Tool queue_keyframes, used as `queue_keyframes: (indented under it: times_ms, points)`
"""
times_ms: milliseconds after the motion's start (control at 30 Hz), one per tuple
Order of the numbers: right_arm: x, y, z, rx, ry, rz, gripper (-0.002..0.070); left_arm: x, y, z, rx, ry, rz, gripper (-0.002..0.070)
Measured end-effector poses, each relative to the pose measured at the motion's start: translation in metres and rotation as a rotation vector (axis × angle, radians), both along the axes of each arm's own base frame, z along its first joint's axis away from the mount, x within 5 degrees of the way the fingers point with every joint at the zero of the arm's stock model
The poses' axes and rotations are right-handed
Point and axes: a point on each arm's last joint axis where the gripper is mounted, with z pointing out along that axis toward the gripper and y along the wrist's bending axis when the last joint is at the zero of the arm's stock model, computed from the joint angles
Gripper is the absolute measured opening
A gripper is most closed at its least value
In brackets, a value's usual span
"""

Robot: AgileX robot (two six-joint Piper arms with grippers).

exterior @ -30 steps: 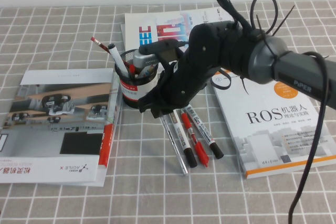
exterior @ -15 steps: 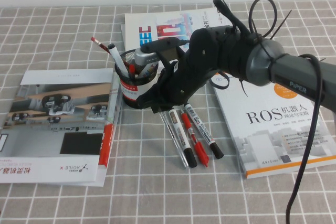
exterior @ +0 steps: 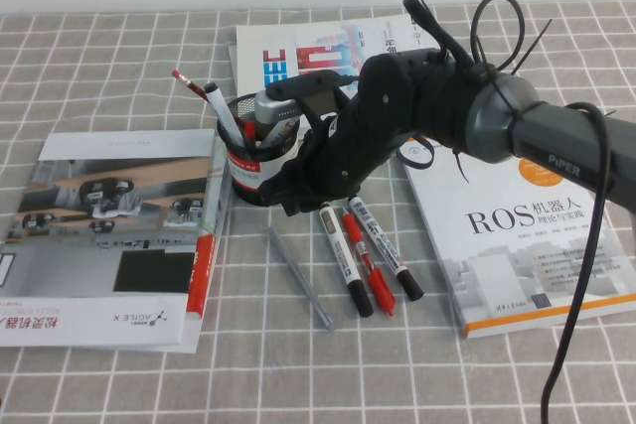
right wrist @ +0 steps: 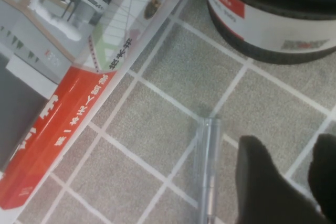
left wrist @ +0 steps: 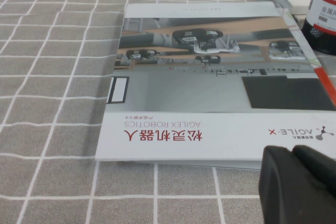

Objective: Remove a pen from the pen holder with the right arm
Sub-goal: 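Take a marker out of the pen holder and lay it on the table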

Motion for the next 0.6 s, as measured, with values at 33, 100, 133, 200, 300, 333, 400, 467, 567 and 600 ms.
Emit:
queue_keyframes:
  times_ms: [33, 100, 133, 200, 300, 333, 400, 467, 567, 600]
  points:
    - [0.000, 0.000, 0.000, 0.000, 0.000, 0.000, 0.0187, 0.000, 0.000, 0.000, 0.000, 0.000, 0.000, -0.0003]
    - [-0.001, 0.000, 0.001, -0.003, 0.005, 0.002, 0.0188, 0.000, 0.000, 0.000, 0.000, 0.000, 0.000, -0.0003]
    - [-0.001, -0.001, 0.001, -0.004, 0.006, 0.003, 0.0188, 0.000, 0.000, 0.000, 0.000, 0.000, 0.000, -0.0003]
    - [-0.004, -0.003, 0.009, -0.005, 0.006, 0.007, 0.0188, 0.000, 0.000, 0.000, 0.000, 0.000, 0.000, -0.0003]
    - [-0.014, -0.011, 0.027, -0.007, -0.009, 0.014, 0.0188, 0.000, 0.000, 0.000, 0.000, 0.000, 0.000, -0.0003]
    - [-0.019, -0.015, 0.034, -0.007, -0.017, 0.015, 0.0188, 0.000, 0.000, 0.000, 0.000, 0.000, 0.000, -0.0003]
    - [-0.031, -0.025, 0.044, -0.010, -0.026, 0.016, 0.0185, 0.000, 0.000, 0.000, 0.000, 0.000, 0.000, -0.0003]
    - [-0.043, -0.036, 0.060, 0.001, -0.054, 0.013, 0.0169, 0.000, 0.000, 0.000, 0.000, 0.000, 0.000, -0.0003]
    - [-0.069, -0.057, 0.079, 0.014, -0.096, 0.008, 0.0113, 0.000, 0.000, 0.000, 0.000, 0.000, 0.000, -0.0003]
    - [-0.079, -0.065, 0.091, 0.022, -0.121, 0.011, 0.0078, 0.000, 0.000, 0.000, 0.000, 0.000, 0.000, -0.0003]
